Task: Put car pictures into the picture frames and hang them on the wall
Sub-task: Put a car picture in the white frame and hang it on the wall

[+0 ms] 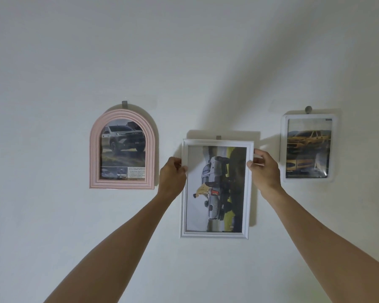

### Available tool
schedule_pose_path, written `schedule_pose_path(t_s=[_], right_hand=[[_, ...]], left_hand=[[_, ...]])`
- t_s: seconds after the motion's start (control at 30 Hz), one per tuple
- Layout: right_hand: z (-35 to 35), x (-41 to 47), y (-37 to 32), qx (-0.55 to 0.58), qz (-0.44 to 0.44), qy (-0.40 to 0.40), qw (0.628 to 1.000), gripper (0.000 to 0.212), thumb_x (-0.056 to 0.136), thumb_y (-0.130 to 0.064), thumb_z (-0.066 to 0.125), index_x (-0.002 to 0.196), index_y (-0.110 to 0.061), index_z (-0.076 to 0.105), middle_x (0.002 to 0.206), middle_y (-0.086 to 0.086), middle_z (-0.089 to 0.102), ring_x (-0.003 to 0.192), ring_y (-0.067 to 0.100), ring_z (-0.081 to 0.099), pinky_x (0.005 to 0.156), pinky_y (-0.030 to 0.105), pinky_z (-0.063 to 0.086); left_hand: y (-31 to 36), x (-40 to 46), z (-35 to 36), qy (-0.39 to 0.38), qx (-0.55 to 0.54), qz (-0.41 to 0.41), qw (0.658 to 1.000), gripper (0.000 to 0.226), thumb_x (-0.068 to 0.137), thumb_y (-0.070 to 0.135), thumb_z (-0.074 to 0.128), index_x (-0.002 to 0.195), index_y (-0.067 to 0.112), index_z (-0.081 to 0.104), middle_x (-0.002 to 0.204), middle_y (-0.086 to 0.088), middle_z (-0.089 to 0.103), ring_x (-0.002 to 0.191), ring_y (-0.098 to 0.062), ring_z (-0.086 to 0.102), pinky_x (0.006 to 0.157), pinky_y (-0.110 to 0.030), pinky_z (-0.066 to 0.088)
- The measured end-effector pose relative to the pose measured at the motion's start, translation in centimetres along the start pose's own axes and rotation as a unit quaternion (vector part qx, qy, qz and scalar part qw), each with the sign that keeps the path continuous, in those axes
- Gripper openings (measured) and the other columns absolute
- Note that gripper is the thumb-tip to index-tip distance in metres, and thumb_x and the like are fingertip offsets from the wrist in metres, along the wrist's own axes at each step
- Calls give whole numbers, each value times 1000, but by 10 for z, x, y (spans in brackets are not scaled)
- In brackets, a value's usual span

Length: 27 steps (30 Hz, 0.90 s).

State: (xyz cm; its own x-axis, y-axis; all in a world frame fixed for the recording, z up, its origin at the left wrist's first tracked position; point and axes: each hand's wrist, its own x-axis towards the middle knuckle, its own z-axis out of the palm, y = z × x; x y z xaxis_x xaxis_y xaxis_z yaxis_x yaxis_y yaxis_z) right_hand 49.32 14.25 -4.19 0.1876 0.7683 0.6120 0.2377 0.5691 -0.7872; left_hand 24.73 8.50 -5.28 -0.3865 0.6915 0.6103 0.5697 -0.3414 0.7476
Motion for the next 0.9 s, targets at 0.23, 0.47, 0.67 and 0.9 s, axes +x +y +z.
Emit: schedule_pose_path(t_s=[0.23,0.47,0.67,0.9], right_hand=[[6,-4,6,-25,7,-2,1000,31,96,-14,63,126,-19,58,109,-4,63,96,17,60,81,26,47],[11,-4,5,-70,-23,32,997,29,95,-11,63,124,-11,61,112,6,69,95,21,62,88,26,46],[10,-6,7,-113,-52,35,992,28,95,-12,64,122,-8,62,112,10,70,101,26,67,86,23,45],[9,-7,11,-82,-37,31,995,38,91,-14,70,127,-10,58,115,7,70,100,25,68,85,25,50]], left_hand=[[-4,5,-2,-17,15,-7,1000,19,95,9,58,113,5,59,98,0,65,90,-18,61,77,-24,45],[-3,3,-3,2,31,6,999,15,91,8,64,105,2,66,93,-4,67,82,-15,58,69,-17,41],[-3,-1,-3,33,52,11,998,19,88,15,68,104,4,72,89,-4,70,77,-13,58,63,-14,38],[-1,0,-5,43,53,16,998,22,85,20,71,100,4,72,74,4,61,73,-14,57,59,-12,39]])
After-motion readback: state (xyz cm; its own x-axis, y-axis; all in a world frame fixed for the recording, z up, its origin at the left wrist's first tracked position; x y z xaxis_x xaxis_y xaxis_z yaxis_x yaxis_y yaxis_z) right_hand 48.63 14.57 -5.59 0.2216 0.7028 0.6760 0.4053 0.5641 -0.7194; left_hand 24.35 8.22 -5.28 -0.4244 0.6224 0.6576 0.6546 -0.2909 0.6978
